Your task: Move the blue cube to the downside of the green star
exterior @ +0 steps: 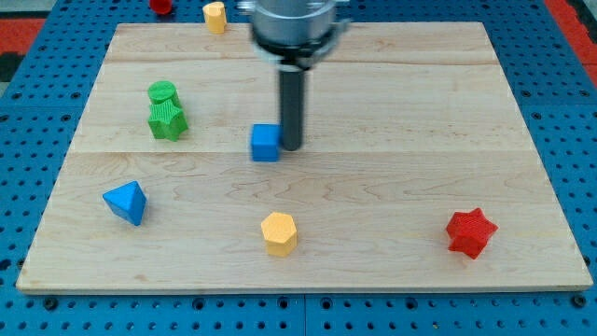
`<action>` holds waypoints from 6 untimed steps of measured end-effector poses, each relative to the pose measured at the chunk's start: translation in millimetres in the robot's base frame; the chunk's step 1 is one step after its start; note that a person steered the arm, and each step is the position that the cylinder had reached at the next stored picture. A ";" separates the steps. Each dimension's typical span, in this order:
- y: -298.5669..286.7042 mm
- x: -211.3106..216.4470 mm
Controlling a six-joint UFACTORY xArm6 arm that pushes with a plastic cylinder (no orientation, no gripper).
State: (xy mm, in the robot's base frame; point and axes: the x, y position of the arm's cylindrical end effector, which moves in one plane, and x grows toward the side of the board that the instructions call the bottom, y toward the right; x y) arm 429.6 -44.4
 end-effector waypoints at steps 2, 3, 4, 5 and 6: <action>-32.3 -10.2; -55.3 -17.0; -65.7 -11.6; -85.4 7.6; -112.8 23.4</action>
